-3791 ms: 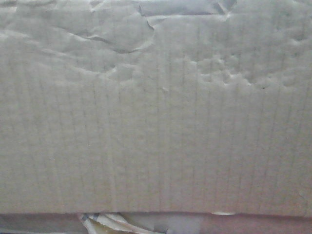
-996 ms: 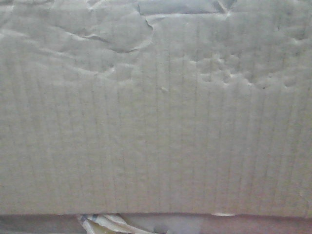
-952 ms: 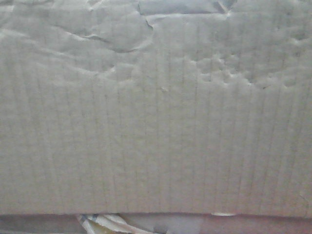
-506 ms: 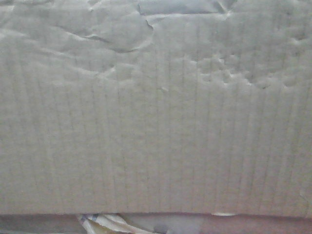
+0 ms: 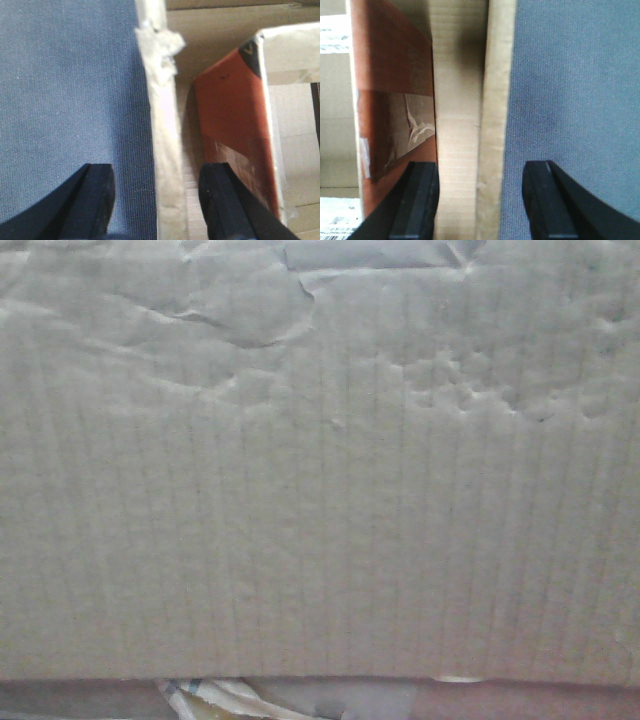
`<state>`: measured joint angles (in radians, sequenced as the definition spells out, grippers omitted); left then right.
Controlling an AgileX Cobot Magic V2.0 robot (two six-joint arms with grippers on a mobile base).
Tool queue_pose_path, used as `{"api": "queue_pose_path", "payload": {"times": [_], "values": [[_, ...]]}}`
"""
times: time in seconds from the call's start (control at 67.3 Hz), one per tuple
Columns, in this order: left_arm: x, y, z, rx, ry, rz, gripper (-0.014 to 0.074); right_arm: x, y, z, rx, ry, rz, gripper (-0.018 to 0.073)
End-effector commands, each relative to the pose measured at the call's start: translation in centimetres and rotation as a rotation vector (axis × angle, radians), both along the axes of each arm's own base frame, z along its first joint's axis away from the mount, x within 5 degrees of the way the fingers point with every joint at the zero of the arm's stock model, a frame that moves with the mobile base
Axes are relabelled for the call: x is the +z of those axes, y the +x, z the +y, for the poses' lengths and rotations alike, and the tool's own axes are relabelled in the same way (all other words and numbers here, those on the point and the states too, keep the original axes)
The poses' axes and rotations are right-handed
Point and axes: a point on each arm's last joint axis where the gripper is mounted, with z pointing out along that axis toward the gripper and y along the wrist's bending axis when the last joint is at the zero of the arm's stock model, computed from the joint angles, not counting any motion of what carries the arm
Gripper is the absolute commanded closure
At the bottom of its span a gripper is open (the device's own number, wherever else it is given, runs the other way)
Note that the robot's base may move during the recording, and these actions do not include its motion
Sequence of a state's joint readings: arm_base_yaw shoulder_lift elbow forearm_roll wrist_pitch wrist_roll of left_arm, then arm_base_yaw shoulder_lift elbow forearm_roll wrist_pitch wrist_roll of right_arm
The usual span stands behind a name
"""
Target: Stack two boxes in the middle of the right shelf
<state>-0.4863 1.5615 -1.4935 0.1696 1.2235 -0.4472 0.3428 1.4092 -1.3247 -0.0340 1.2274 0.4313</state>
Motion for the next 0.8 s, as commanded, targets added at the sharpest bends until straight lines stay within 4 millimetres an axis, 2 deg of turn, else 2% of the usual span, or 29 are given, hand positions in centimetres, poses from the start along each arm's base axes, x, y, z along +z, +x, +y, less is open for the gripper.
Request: {"api": "queue_pose_path", "payload": {"times": [0.0,0.223,0.61,0.788], "values": [[0.3,0.2,0.1,0.004,-0.008,-0.009,0.0303,-0.1,0.1,0.0,0.003,-0.013,-0.006,0.0293],[-1.1,1.0,-0.4,0.004,0.01,0.03,0.0303,-0.1,0.1,-0.1,0.003,-0.027,-0.01,0.0293],[-1.1,0.9,-0.5,0.004,-0.001,0.036,0.0303,-0.2,0.2,-0.1,0.003,-0.029,-0.009,0.0293],[-0.2,0.3,-0.3,0.004,-0.023,0.013,0.0303,-0.3,0.2,-0.1,0.003,-0.03,-0.006,0.0293]]}}
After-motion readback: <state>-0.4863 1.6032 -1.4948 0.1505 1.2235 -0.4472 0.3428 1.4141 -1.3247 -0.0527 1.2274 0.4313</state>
